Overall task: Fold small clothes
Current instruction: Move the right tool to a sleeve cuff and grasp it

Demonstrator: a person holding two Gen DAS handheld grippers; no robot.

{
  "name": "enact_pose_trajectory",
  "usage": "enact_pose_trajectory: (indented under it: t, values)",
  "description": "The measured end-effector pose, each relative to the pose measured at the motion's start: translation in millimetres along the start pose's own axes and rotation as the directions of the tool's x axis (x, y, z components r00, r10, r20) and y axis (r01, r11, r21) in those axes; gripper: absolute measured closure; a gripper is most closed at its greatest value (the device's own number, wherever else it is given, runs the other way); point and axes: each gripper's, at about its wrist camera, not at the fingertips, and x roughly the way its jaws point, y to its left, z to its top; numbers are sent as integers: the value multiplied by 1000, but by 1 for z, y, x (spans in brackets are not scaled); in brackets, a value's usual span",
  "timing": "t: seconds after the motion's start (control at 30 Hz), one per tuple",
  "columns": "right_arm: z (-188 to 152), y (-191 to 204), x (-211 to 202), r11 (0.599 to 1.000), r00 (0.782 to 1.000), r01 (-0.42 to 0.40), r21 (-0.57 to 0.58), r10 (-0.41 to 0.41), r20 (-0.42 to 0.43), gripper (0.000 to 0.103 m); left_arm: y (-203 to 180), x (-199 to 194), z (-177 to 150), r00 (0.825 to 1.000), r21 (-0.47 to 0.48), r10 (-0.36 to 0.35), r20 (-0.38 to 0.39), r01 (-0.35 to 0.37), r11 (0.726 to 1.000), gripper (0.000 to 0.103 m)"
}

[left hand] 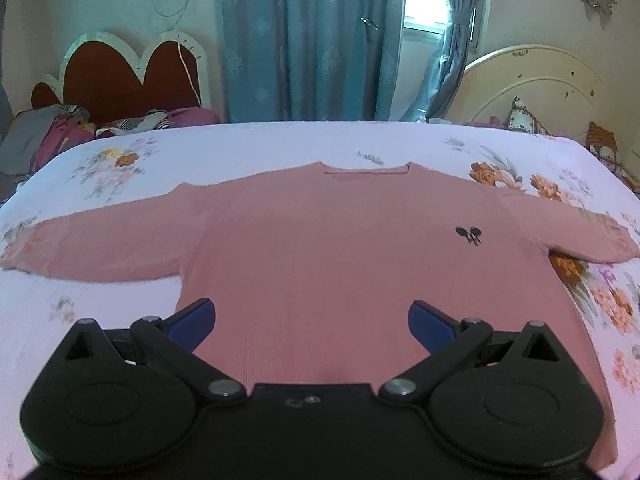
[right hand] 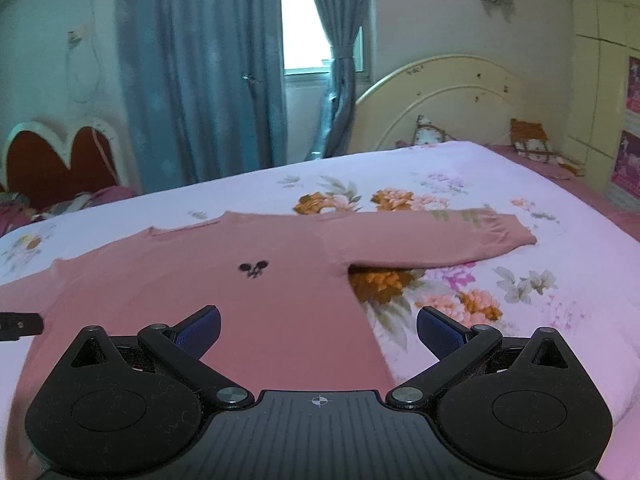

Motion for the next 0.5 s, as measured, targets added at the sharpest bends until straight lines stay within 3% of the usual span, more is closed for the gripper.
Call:
enact_pose_trajectory:
  t: [0.23,0.5]
  values:
    - [16,-19,31,999,999,33,4,-33,-8,0,-6,33,15,1000,10,9,-30,-9,1000,0]
    - [33,-77,91,998,999,40,52,-39,-25,1,-30,64,25,997,23,65,-49,-64,998,1]
